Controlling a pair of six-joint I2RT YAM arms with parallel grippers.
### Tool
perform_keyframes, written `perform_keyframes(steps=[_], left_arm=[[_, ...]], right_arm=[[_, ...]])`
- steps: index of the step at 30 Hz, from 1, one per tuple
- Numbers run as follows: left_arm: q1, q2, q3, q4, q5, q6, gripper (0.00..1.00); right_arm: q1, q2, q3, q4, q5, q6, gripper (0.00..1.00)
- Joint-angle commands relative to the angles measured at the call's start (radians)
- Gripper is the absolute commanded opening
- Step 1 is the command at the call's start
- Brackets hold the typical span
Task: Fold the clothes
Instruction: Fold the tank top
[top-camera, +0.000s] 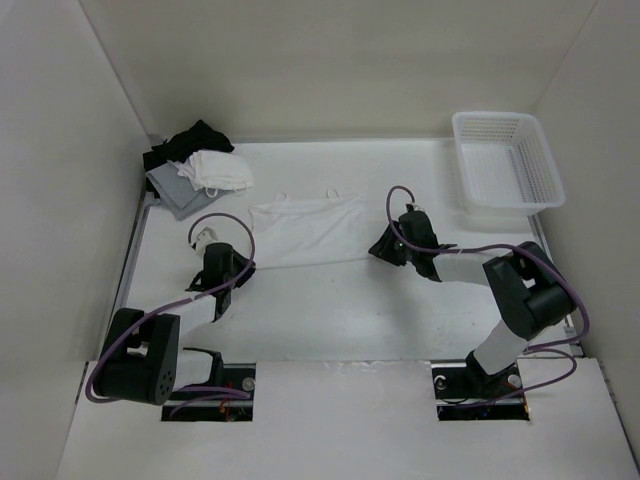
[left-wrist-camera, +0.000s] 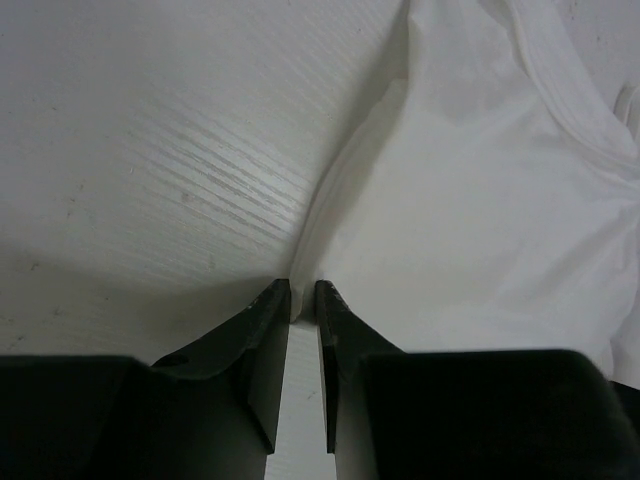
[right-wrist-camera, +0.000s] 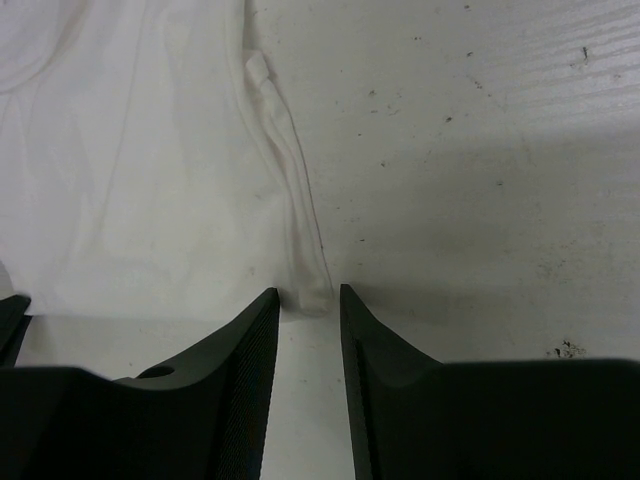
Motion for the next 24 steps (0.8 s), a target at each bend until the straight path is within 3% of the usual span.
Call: perform_keyframes(steps=[1, 7, 11, 16, 20, 24], left_arm=[[0.007, 0.011, -0.014, 0.023, 0.005, -0.001, 0.15], [0.007, -0.013, -0.011, 0.036, 0.007, 0.001, 0.07], [-0.019, -0.171, -0.008, -0.009, 0.023, -0.002, 0.03], [-0.063, -0.562, 0.084, -0.317, -0.001, 0.022, 0.03], [-0.105, -0.852, 0.169, -0.601, -0.045, 0.039, 0.03], [-0.143, -1.004, 0.261, -0.798, -0.073, 0.033, 0.03]], right_arm=[[0.003, 0.013, -0.005, 0.017, -0.014, 0.02, 0.33], [0.003, 0.028, -0.006, 0.037, -0.017, 0.045, 0.07], [0.009, -0.074, -0.051, 0.057, 0.003, 0.054, 0.02], [0.083, -0.429, -0.175, -0.082, 0.048, 0.039, 0.01], [0.196, -0.799, -0.207, -0.379, 0.144, 0.033, 0.01], [0.32, -1.069, -0.152, -0.669, 0.238, 0.082, 0.01]])
